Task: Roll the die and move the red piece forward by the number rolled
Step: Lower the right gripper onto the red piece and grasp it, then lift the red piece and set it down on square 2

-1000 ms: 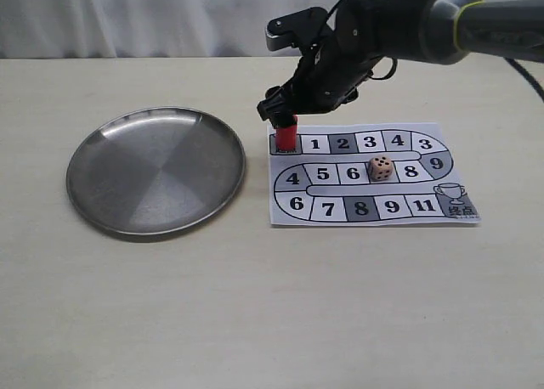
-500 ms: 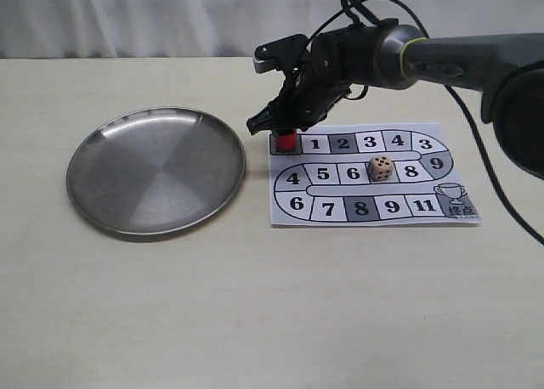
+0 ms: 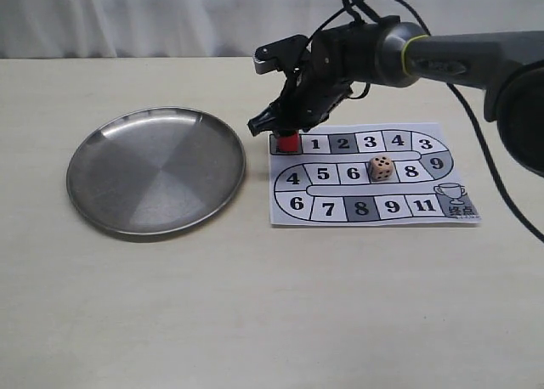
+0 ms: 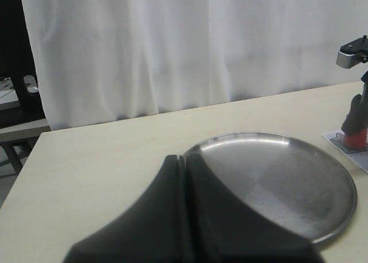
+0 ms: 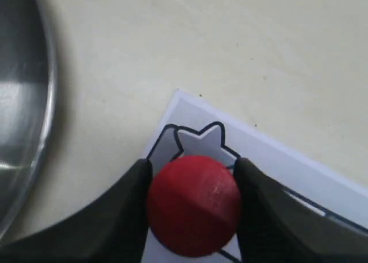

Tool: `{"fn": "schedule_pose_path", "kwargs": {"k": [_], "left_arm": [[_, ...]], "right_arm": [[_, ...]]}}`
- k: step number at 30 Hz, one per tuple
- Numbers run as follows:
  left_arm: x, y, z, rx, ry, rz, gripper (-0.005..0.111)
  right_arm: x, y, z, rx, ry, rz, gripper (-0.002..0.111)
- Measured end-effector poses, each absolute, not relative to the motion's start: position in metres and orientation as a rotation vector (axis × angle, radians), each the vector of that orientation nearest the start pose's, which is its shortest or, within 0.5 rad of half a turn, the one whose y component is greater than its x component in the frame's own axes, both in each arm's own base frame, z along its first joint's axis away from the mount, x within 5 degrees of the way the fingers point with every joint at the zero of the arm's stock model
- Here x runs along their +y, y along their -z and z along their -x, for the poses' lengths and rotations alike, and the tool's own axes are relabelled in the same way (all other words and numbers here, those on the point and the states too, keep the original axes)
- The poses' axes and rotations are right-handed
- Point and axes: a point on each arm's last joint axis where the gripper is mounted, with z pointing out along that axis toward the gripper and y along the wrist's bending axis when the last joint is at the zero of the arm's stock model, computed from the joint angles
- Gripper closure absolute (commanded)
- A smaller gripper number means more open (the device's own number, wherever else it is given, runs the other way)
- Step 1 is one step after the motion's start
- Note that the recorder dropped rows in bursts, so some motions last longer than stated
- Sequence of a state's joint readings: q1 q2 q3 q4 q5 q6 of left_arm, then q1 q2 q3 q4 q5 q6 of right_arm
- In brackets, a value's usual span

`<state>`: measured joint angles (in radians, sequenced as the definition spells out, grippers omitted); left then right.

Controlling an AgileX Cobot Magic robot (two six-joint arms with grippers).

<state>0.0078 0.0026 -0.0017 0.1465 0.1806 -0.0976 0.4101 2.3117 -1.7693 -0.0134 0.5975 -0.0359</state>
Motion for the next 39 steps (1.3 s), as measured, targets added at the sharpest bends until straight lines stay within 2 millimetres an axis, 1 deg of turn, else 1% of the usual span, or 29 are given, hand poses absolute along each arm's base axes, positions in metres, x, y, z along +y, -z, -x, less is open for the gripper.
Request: {"fn": "schedule_pose_path", "kwargs": {"k": [2, 4, 6, 9, 11, 12, 14, 15, 18, 20, 25, 27, 29, 35, 39], "left_arm": [[0.003, -0.197, -0.056, 1.663, -0.063, -0.012, 0.107], [0.003, -0.197, -0.056, 1.663, -0.063, -0.012, 0.107], [0.003, -0.197, -0.056, 1.663, -0.063, -0.012, 0.107], [0.003, -0.197, -0.056, 1.663, -0.063, -0.012, 0.107], [0.003, -0.197, -0.056, 1.663, -0.063, -0.012, 0.107], [0.003, -0.197, -0.056, 1.663, -0.063, -0.012, 0.107], [0.003, -0.197, -0.056, 1.663, -0.063, -0.012, 0.107], [0.003, -0.197, -0.056, 1.663, -0.063, -0.012, 0.107], [0.003, -0.197, -0.056, 1.663, -0.063, -0.012, 0.107], [0.003, -0.197, -0.056, 1.663, -0.063, -0.012, 0.107], [0.003, -0.197, -0.056, 1.663, -0.063, -0.012, 0.107], [0.003, -0.197, -0.056, 1.663, -0.063, -0.012, 0.107], [0.003, -0.197, -0.056, 1.663, -0.063, -0.012, 0.107], [0.003, -0.197, -0.056, 1.663, -0.063, -0.012, 0.107], [0.003, -0.197, -0.056, 1.663, -0.063, -0.012, 0.107]], "right_arm": [[0.195, -0.152, -0.455, 2.556, -0.087, 0.615, 0.104], [0.192, -0.175, -0.452, 2.518, -0.052, 0.635, 0.104], [0.187, -0.207, -0.449, 2.460, -0.033, 0.630, 0.104], [0.177, -0.249, -0.444, 2.387, -0.041, 0.571, 0.104], [0.169, -0.266, -0.443, 2.355, -0.043, 0.539, 0.104], [0.166, -0.271, -0.442, 2.346, -0.042, 0.529, 0.104], [0.161, -0.274, -0.444, 2.341, -0.039, 0.513, 0.104], [0.157, -0.270, -0.445, 2.349, -0.041, 0.495, 0.104], [0.151, -0.248, -0.450, 2.399, -0.052, 0.462, 0.104], [0.148, -0.225, -0.453, 2.450, -0.054, 0.452, 0.104], [0.147, -0.150, -0.456, 2.603, -0.046, 0.461, 0.104], [0.148, -0.130, -0.457, 2.642, -0.054, 0.457, 0.104], [0.149, -0.127, -0.458, 2.630, -0.061, 0.451, 0.104], [0.150, -0.126, -0.461, 2.613, -0.070, 0.444, 0.104], [0.149, -0.131, -0.459, 2.616, -0.070, 0.444, 0.104]]}}
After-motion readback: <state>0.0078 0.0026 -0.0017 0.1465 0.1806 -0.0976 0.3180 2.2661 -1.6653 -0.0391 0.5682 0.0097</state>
